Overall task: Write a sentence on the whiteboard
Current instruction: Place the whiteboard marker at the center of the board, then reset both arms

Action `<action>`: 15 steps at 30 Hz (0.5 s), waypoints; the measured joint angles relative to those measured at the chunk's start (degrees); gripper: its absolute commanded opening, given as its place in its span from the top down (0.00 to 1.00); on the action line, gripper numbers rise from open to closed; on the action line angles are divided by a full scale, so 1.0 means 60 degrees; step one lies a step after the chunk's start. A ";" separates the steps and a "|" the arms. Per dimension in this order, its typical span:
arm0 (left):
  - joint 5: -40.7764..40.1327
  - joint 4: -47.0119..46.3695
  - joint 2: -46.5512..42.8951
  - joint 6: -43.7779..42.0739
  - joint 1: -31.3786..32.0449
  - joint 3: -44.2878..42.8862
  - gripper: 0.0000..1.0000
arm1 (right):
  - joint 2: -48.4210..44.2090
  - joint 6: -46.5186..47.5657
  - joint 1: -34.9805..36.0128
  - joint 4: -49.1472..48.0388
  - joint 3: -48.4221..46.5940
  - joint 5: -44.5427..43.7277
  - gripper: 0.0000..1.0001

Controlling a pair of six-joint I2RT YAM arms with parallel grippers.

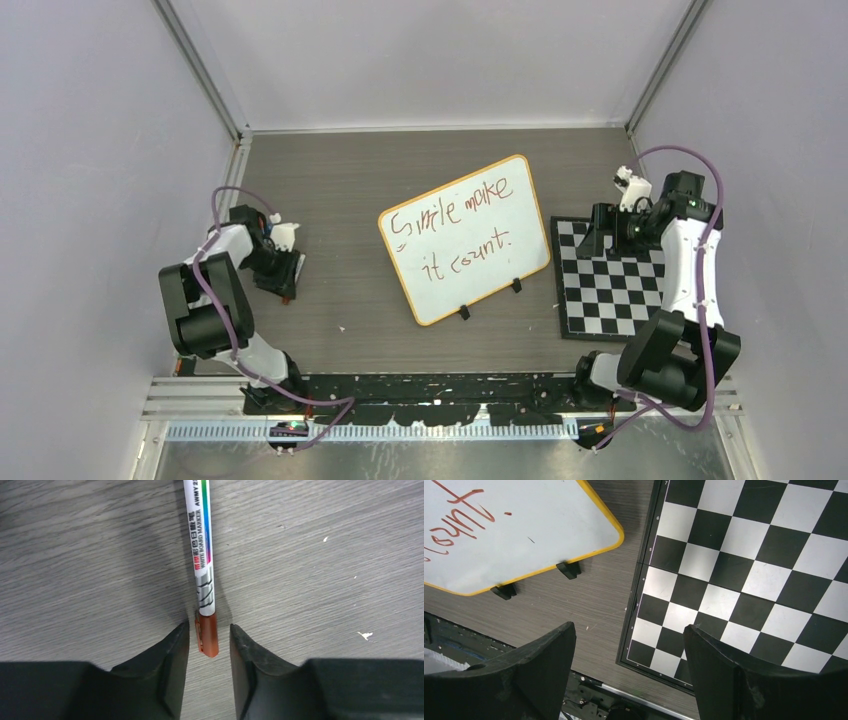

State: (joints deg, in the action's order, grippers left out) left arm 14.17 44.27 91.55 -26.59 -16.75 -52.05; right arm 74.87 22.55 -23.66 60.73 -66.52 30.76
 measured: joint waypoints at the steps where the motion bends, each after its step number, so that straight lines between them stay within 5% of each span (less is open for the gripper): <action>1: -0.0007 0.0036 -0.0036 0.0000 0.0051 0.0015 0.54 | -0.0026 0.0062 0.0000 -0.0007 0.0036 -0.0015 0.17; 6: -0.0036 0.0087 -0.0291 -0.0146 0.0233 0.0153 0.39 | -0.0178 0.0568 0.0000 0.0069 0.0266 -0.0219 0.17; 10: -0.0168 0.0255 -0.0594 -0.0142 0.0426 0.0138 0.15 | -0.0168 0.0889 0.0000 0.0189 0.0262 -0.0481 0.17; 15: 0.0240 0.1402 -0.1060 0.0120 0.0739 -0.1413 0.03 | 0.0138 0.0845 0.0000 0.0317 -0.0160 -0.0648 0.16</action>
State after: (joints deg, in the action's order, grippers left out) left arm 15.62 52.69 85.19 -25.87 -12.32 -60.53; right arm 75.70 27.62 -23.66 62.63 -67.48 26.87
